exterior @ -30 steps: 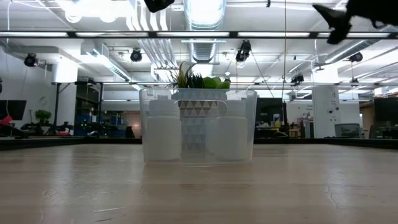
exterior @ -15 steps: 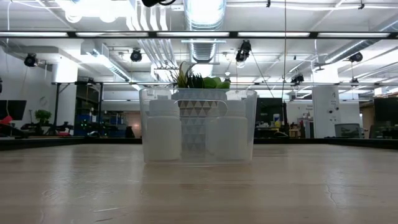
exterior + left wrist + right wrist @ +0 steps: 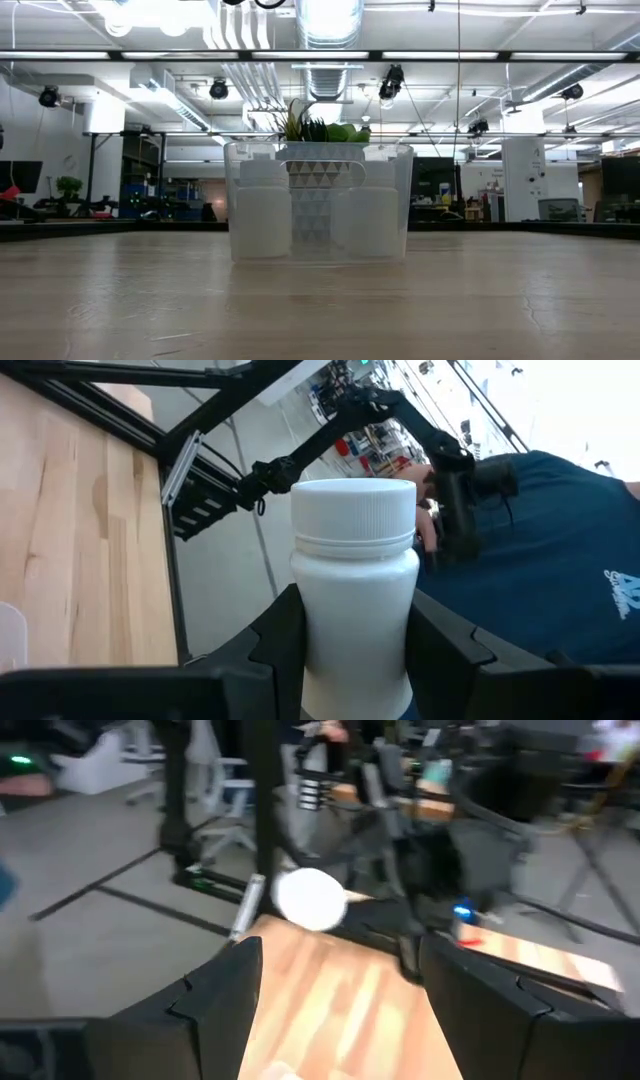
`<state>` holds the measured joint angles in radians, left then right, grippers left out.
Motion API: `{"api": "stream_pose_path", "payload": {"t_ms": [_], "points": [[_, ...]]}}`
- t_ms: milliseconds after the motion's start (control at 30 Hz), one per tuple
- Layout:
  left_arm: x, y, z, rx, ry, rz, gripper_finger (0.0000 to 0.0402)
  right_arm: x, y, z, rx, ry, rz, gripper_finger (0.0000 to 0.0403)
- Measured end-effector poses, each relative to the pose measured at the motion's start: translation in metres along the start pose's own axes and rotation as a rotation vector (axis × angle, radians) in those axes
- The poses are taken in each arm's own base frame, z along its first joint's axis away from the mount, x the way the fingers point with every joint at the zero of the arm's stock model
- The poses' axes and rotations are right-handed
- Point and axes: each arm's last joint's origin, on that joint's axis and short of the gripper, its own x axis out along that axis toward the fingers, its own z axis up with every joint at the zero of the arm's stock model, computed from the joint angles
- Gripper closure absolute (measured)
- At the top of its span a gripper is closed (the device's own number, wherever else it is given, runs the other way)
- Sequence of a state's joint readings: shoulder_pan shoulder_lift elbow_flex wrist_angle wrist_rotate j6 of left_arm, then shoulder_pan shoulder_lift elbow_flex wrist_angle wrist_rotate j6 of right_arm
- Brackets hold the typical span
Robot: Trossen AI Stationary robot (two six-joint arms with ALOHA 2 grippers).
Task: Pick and place pill bottles into a basket
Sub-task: Put the pill bottle into the bin
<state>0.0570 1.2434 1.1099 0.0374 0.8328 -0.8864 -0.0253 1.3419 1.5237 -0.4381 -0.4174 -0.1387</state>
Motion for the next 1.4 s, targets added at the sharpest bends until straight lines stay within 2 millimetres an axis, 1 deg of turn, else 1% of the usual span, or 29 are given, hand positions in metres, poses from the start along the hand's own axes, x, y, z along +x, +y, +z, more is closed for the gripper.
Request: {"api": "stream_pose_path", "payload": {"t_ms": [133,233,367,500,667,833,1000,1300,1400], "points": [[0.000,0.000,0.000,0.000,0.000,0.000,0.0287,0.025,-0.008,-0.001,0.012,0.018,0.101,0.0142],[0.000,0.000,0.000,-0.002,0.001,0.000,0.0287,0.041,-0.012,0.000,0.005,0.026,0.140,0.0142],[0.000,0.000,0.000,-0.001,0.004,-0.003,0.0287,0.056,-0.014,0.006,-0.033,0.019,0.168,0.0142],[0.000,0.000,-0.001,-0.002,0.013,-0.010,0.0287,0.067,-0.018,0.012,-0.078,0.034,0.176,0.0142],[0.000,0.000,-0.001,0.001,0.019,-0.016,0.0287,0.082,-0.023,0.015,-0.079,0.063,0.219,0.0142],[0.000,-0.002,0.000,0.010,0.020,-0.026,0.0287,0.093,-0.027,0.019,-0.113,0.085,0.240,0.0142],[0.000,-0.001,0.000,0.007,0.022,-0.023,0.0287,0.106,-0.029,0.014,-0.097,0.124,0.277,0.0142],[0.000,-0.002,0.000,0.020,0.019,-0.028,0.0287,0.109,-0.029,0.012,-0.107,0.131,0.285,0.0142],[0.000,-0.004,0.002,0.050,0.000,-0.051,0.0287,0.110,-0.029,0.011,-0.108,0.130,0.285,0.0142]]}}
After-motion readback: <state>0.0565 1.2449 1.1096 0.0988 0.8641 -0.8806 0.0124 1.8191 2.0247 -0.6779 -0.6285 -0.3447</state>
